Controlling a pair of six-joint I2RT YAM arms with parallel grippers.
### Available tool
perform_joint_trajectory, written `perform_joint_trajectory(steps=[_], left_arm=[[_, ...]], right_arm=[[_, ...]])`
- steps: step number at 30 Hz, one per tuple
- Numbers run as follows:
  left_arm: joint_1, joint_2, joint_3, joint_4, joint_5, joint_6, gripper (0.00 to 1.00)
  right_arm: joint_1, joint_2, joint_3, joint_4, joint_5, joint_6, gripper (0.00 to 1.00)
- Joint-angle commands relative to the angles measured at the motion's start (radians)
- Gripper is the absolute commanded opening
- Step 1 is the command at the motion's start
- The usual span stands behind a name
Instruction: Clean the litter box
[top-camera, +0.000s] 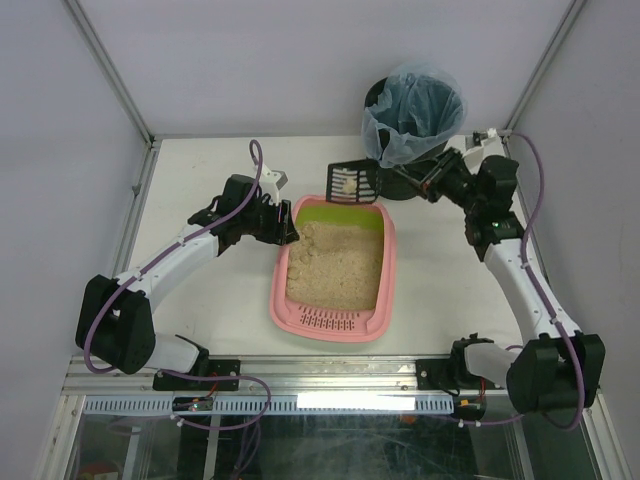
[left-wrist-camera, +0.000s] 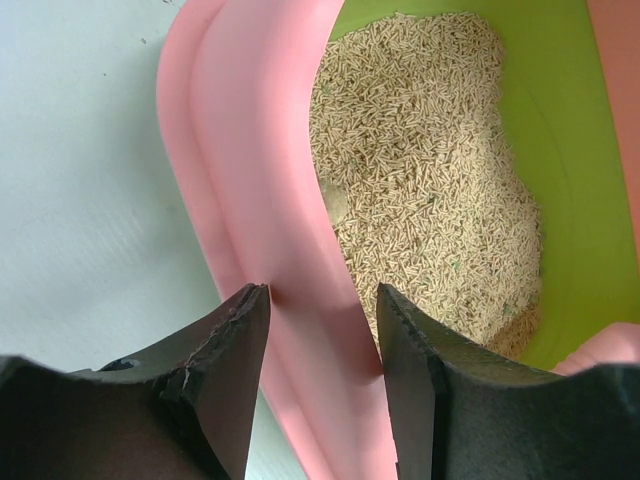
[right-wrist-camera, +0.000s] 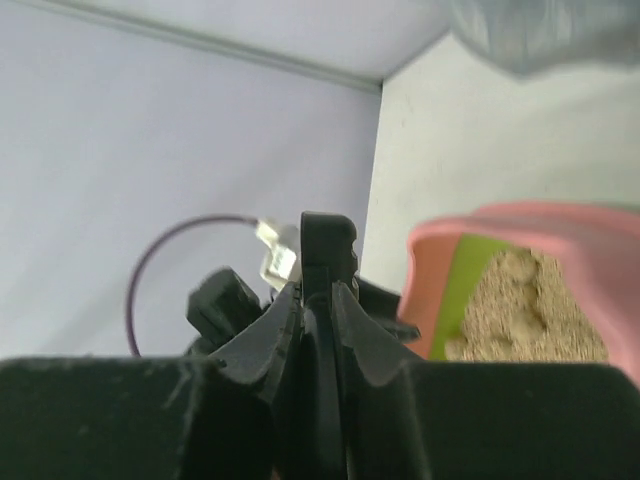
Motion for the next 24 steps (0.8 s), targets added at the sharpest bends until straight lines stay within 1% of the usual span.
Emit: perform_joint_trajectory(steps=[1,7,11,18,24], left_arm=[[0.002,-0.01,0.041,0.002,-0.017,0.025,0.48],[0.002,-0.018,0.042,-0.002,-0.02,0.026,0.49],[0.001,-0.024,0.043,-0.002,-0.02,0.026,0.49],[0.001,-0.019,0.045,-0.004,-0.011,0.026,0.5],[0.002,-0.017,0.048,-0.005,-0.003,0.024,0.5]], right_arm=[[-0.069,0.052,0.195,-0.01,0.081,0.03,0.0],[-0.173,0.175,0.368,0.005,0.17,0.068,0.0],[-0.224,0.242,0.452,0.006,0.242,0.04,0.0],[-0.244,0.308,0.555,-0.031,0.429,-0.216,0.0],[-0.24,0.301,0.577,-0.035,0.563,-0.456,0.0]])
